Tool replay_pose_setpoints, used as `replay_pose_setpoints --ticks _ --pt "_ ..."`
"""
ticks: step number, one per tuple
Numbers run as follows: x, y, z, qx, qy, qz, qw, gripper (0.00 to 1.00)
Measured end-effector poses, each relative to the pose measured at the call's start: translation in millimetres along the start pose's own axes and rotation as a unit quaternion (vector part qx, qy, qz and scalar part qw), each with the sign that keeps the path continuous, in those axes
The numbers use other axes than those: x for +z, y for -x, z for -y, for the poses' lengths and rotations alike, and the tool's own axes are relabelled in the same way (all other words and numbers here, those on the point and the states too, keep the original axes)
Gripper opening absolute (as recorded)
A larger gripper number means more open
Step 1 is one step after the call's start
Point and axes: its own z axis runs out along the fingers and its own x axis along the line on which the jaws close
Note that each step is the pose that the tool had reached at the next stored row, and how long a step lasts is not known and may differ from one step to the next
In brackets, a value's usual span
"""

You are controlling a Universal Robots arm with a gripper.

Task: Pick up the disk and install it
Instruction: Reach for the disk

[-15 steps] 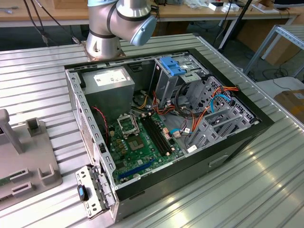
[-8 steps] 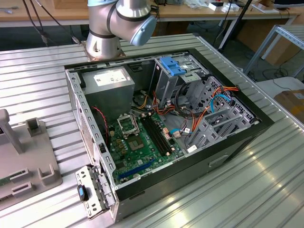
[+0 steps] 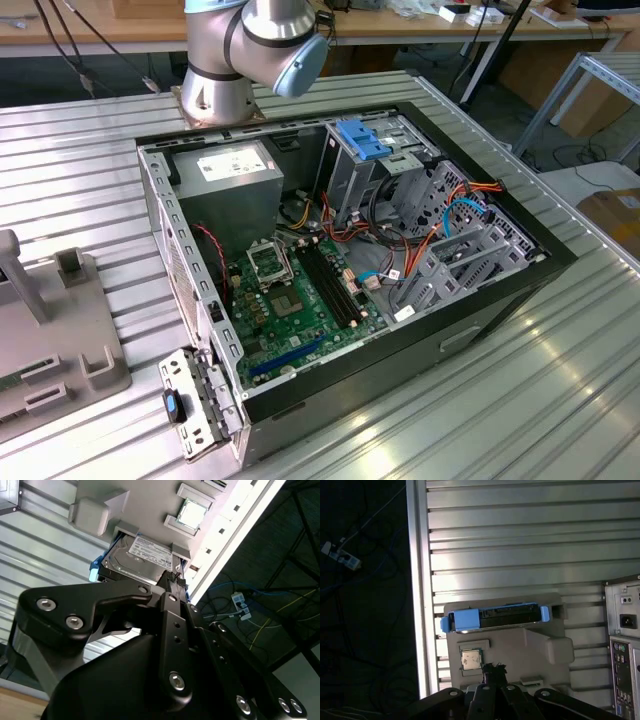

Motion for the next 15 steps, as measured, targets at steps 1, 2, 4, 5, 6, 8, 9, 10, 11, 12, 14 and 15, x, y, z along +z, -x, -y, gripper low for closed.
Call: replay_pose_setpoints --ticks 1,2,4,5,6,8,9,10,11,12,14,15 --pt "0.0 0.0 0.0 0.000 0.0000 0.0000 1.0000 0.11" --pt "0.0 -0.6 0.0 0.000 0.0000 0.0000 1.0000 0.11" --pt "0.0 -1.0 0.0 0.000 0.0000 0.0000 1.0000 0.11" --pt "0.0 -1.1 0.0 0.000 0.0000 0.0001 1.0000 0.11" --pt "0.0 -1.3 -0.1 0.000 0.0000 0.0000 1.0000 0.11" --pt "0.0 -2.0 -0.6 0.000 0.0000 0.0000 1.0000 0.11" --pt "0.0 -2.3 -0.9 0.000 0.0000 0.0001 1.0000 0.11" --pt "0.1 -2.7 -1.3 0.000 0.0000 0.0001 1.0000 0.11" --pt "0.0 -3.0 -1.5 0.000 0.0000 0.0000 1.0000 0.11" --pt "0.1 -3.5 -2.0 0.000 0.0000 0.0000 1.0000 0.11" --pt "0.1 -3.8 -2.0 0.000 0.0000 0.0000 1.0000 0.11" --pt "0.1 -4.4 -2.0 0.000 0.0000 0.0001 1.0000 0.11"
